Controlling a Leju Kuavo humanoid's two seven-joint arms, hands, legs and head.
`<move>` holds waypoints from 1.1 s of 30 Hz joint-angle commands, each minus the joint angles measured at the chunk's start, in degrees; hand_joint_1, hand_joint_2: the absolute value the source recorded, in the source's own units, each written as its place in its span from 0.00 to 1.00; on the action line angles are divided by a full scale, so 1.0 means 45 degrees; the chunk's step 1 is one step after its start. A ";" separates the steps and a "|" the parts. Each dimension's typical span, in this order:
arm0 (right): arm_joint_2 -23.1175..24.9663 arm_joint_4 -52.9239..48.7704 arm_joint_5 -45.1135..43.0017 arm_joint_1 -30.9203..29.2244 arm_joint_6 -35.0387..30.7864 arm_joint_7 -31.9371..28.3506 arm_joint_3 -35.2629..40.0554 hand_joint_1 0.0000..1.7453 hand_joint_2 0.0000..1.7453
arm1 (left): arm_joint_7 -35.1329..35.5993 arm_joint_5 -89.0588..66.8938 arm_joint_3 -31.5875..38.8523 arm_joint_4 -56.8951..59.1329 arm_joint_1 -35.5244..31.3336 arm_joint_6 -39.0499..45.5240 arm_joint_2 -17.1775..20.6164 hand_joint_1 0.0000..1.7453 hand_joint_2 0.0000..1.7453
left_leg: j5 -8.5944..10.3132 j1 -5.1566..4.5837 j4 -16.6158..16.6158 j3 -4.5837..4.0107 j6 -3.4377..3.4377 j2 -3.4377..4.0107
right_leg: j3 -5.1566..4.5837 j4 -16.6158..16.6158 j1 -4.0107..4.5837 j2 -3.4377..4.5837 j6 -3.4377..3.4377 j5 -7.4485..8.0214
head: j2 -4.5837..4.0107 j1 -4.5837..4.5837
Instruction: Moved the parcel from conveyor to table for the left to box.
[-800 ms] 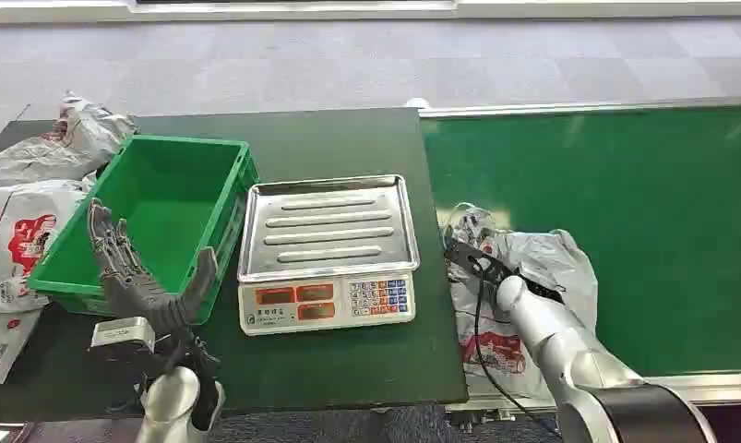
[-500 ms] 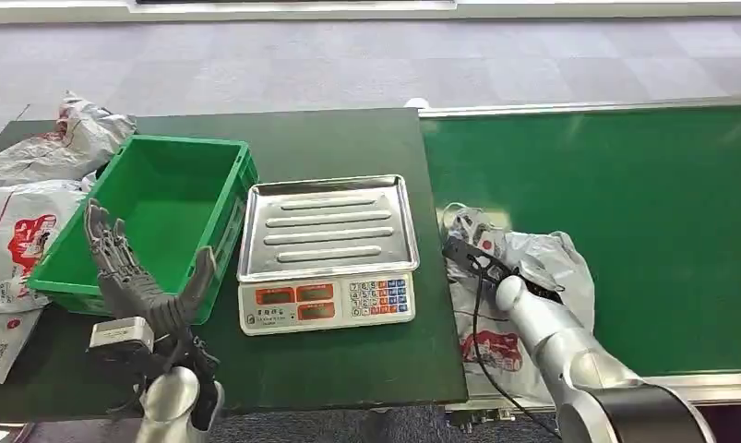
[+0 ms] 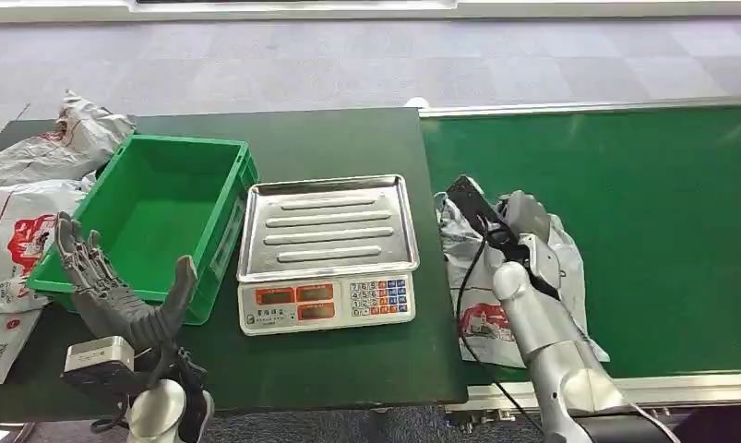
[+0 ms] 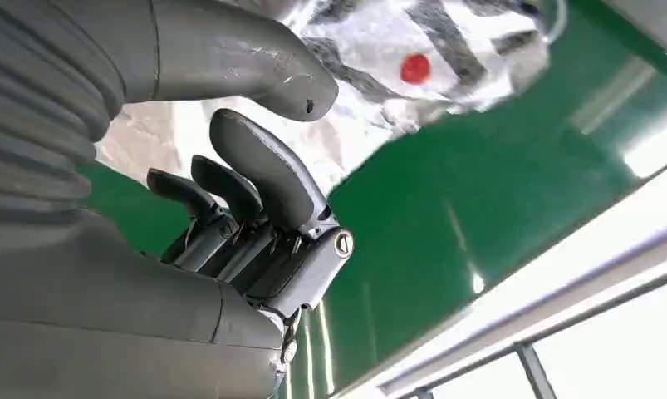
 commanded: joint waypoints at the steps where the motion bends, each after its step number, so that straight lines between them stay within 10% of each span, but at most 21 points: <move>1: 0.0217 -0.1735 -0.0068 0.0395 0.0165 -0.0013 -0.0571 1.00 1.00 | 0.0025 0.0011 0.0496 0.0189 -0.0030 0.0072 0.0181 0.00 1.00 | -0.0003 0.0005 -0.0015 0.0028 0.0003 -0.0011 | 0.0027 -0.0019 0.0002 0.0039 -0.0013 0.0003 | 0.0000 0.0005; 14: 0.0244 -0.1868 -0.0006 0.0427 -0.0448 -0.0183 -0.0587 1.00 1.00 | 0.0018 0.0004 0.0494 0.0194 -0.0026 0.0082 0.0187 0.00 1.00 | -0.0001 -0.0001 -0.0016 0.0025 0.0001 -0.0004 | 0.0019 -0.0012 -0.0006 0.0033 -0.0008 0.0009 | 0.0000 0.0005; 29: 0.0572 -0.7497 0.0999 0.2800 -0.1801 -0.0132 -0.0529 1.00 1.00 | -0.0040 -0.0020 0.0308 0.0603 -0.0262 0.0102 0.0115 0.00 1.00 | -0.0007 0.0001 -0.0011 0.0016 -0.0011 -0.0035 | 0.0017 -0.0009 -0.0004 0.0008 -0.0009 0.0000 | 0.0000 0.0005; 30: 0.0370 -0.7128 0.2339 0.2803 -0.0716 0.0954 -0.0526 0.00 1.00 | -0.0036 -0.0020 0.0274 0.0672 -0.0318 0.0067 0.0118 0.00 1.00 | -0.0011 0.0010 -0.0023 0.0037 -0.0012 -0.0043 | 0.0040 -0.0026 0.0004 0.0021 -0.0017 -0.0001 | 0.0000 0.0005; 32: -0.0255 -0.4015 0.4435 0.1885 0.3335 0.3462 -0.0321 0.00 1.00 | 0.0204 -0.0102 0.0203 0.0874 -0.0575 -0.0292 0.0098 0.00 1.00 | -0.0009 0.0013 -0.0030 0.0048 -0.0010 -0.0044 | 0.0054 -0.0037 0.0007 0.0022 -0.0016 0.0002 | 0.0000 0.0000; 33: -0.0388 -0.1872 0.4733 0.1273 0.3104 0.4143 -0.0699 0.00 1.00 | 0.0328 -0.0180 0.0153 0.1066 -0.0737 -0.0414 0.0040 0.00 1.00 | -0.0007 0.0013 -0.0022 0.0044 -0.0009 -0.0024 | 0.0047 -0.0034 0.0007 0.0026 -0.0009 0.0010 | 0.0000 0.0005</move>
